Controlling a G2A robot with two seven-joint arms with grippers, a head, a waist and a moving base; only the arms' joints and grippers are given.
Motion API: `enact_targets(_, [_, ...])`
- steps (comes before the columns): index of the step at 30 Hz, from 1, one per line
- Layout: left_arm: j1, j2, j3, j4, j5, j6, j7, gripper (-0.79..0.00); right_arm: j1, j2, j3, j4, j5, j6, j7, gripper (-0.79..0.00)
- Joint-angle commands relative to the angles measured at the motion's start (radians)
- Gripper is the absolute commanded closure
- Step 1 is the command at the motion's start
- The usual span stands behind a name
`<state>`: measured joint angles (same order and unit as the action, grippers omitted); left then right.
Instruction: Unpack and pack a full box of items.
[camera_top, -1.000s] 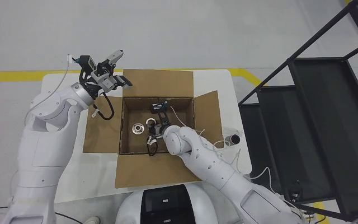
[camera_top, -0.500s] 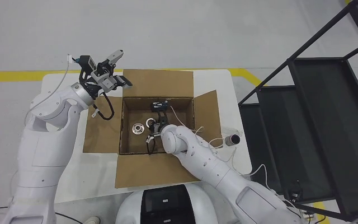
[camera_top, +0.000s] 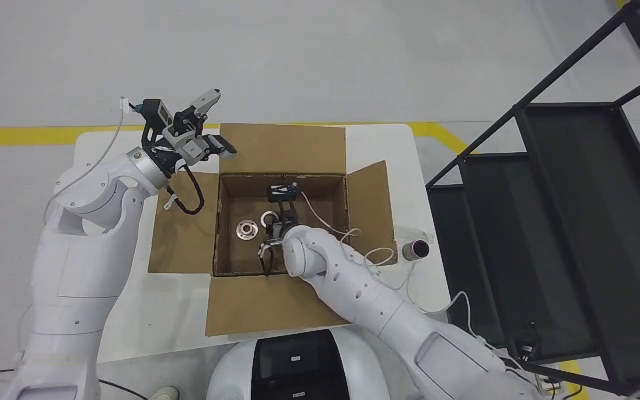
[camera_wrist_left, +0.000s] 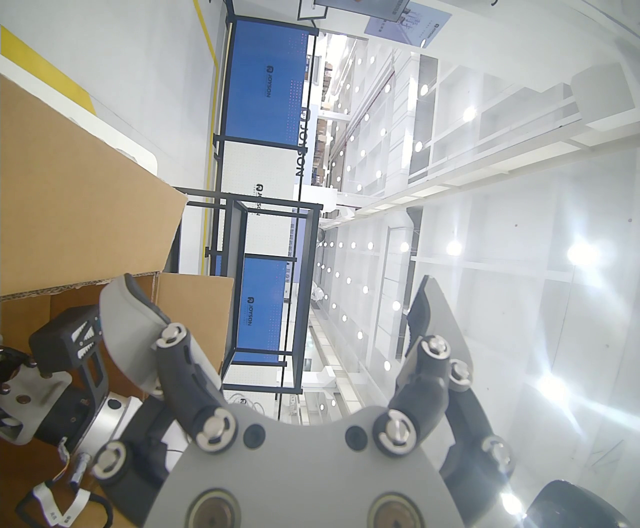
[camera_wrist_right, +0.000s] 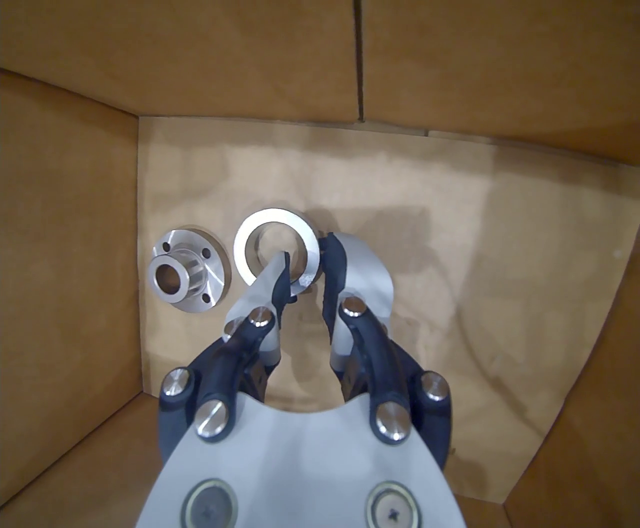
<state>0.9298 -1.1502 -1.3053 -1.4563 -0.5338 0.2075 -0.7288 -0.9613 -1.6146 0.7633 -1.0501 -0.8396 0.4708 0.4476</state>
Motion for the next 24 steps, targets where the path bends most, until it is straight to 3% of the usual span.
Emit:
enact_targets(1, [0.0,0.0,0.0,0.0,0.0,0.0,0.0,-0.785,0.0,-0.003,0.0,0.003,0.0,-0.001,-0.002,-0.04])
enact_targets(2, [0.0,0.0,0.0,0.0,0.0,0.0,0.0,-0.785,0.001,-0.005,-0.001,0.005,-0.001,-0.001,0.0,0.0])
enact_targets(12, [0.0,0.0,0.0,0.0,0.0,0.0,0.0,-0.785,-0.021,-0.002,0.014,-0.064,-0.047,0.005,0.021,0.0])
enact_targets(19, [0.0,0.0,0.0,0.0,0.0,0.0,0.0,-0.785,-0.134,0.053,0.085,-0.298,-0.183,-0.05,0.146,0.0])
enact_targets(24, [0.0,0.0,0.0,0.0,0.0,0.0,0.0,-0.785,-0.248,0.103,0.173,-0.537,-0.259,-0.198,0.281,0.0])
